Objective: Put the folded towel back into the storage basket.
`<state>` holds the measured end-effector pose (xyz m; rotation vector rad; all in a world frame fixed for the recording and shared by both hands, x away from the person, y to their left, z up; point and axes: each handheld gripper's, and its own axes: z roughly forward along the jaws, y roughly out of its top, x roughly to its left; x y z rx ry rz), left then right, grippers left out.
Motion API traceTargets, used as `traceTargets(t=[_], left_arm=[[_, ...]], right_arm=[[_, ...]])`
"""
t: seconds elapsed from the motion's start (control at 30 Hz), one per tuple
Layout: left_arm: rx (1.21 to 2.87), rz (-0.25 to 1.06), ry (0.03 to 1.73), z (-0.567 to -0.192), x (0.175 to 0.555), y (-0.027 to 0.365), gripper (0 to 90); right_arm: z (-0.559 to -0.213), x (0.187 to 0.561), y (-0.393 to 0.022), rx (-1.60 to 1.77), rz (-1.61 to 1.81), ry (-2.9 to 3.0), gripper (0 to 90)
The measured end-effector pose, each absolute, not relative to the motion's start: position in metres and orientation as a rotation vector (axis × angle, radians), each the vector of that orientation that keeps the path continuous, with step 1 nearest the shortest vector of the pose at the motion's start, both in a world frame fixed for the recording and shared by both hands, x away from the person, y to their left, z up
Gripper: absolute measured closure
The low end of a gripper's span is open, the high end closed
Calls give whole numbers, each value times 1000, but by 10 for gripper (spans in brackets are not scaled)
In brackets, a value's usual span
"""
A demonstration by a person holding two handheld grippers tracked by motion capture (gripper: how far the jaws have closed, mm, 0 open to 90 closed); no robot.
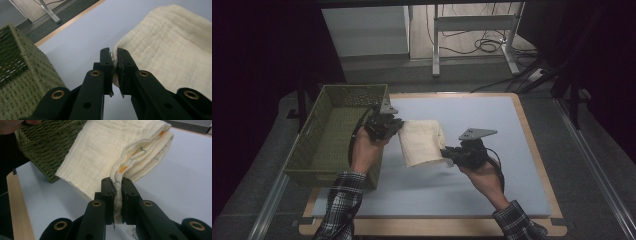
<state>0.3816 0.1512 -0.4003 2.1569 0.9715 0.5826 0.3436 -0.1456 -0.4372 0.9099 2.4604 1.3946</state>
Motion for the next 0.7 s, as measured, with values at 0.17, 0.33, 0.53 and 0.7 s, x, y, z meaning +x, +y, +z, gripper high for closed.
traceTargets(t=[0.17, 0.33, 0.53, 0.7], left_arm=[[2146, 598, 993, -397, 382, 166, 835], [2129, 607, 1015, -392, 382, 179, 836], [2115, 619, 1035, -383, 383, 193, 836], [2120, 645, 1043, -373, 381, 202, 835]], right_arm=[[-430, 351, -129, 894, 1398, 2474, 820], [-425, 357, -116, 882, 1402, 2478, 820], [-421, 363, -108, 892, 1422, 2481, 819], [-416, 368, -100, 886, 1435, 2478, 819]])
